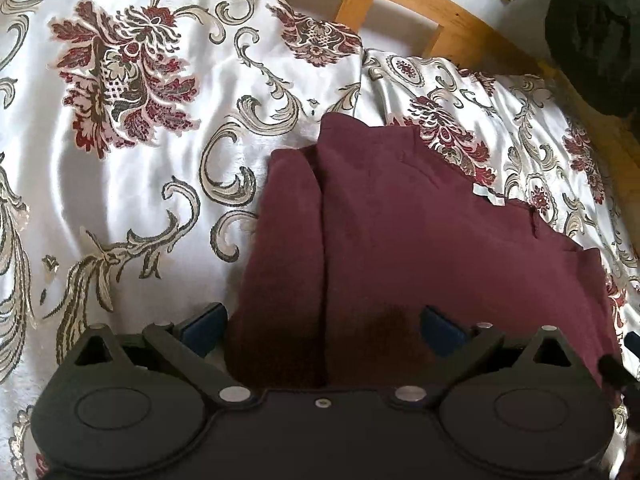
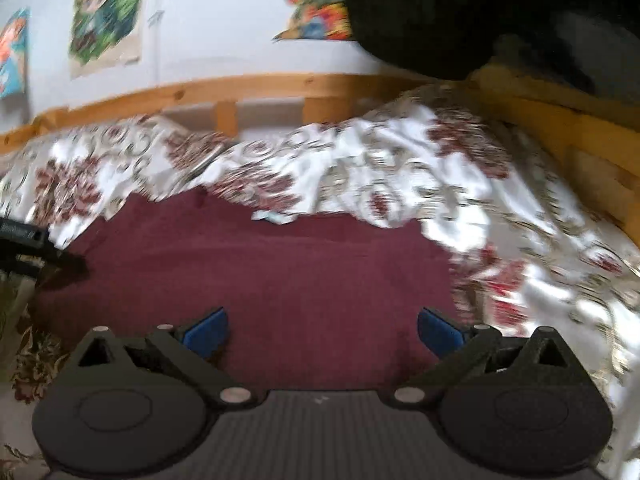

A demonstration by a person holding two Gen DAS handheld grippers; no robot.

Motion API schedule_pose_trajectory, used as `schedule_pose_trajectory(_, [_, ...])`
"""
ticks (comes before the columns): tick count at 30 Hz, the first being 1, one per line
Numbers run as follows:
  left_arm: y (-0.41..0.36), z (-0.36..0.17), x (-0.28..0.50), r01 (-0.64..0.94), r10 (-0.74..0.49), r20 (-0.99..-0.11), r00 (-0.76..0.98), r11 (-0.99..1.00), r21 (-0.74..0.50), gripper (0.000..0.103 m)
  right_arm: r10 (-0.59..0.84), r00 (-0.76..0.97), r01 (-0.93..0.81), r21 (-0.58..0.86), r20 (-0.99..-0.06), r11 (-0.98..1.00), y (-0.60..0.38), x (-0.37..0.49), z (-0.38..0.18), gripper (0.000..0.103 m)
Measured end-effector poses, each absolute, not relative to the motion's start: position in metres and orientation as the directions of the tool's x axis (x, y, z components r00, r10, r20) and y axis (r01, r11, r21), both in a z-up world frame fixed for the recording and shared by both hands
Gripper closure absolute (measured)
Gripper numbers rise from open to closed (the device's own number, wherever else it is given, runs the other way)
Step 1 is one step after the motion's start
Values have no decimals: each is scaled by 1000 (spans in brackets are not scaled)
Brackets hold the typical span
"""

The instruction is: Fold small clothes

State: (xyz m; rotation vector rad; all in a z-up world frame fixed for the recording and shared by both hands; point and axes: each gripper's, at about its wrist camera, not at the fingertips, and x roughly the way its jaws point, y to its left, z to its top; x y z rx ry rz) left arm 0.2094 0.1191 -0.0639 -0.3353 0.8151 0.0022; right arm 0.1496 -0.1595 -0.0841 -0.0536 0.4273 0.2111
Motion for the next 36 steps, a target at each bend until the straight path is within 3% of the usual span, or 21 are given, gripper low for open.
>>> schedule_pose_trajectory(8, [113, -72, 203, -126, -85, -738, 670, 966, -225, 1, 188, 900, -248, -107, -394, 963, -124, 153, -95, 0])
schedule_pose_trajectory(12, [110, -77, 197, -147, -61, -724, 687, 964, -221, 1, 203, 848, -263, -55, -490, 963, -126, 168, -122, 0])
schedule_pose_trajectory(14, [107, -78, 198, -149, -44, -729, 683, 969, -198, 1, 209, 866, -261, -54, -455, 964, -128, 163, -127, 1])
schedule_pose_trajectory(36, [101, -79, 206, -172, -4, -755, 656, 973, -154, 1, 217, 868, -261, -37, -447, 965, -132, 163, -126, 1])
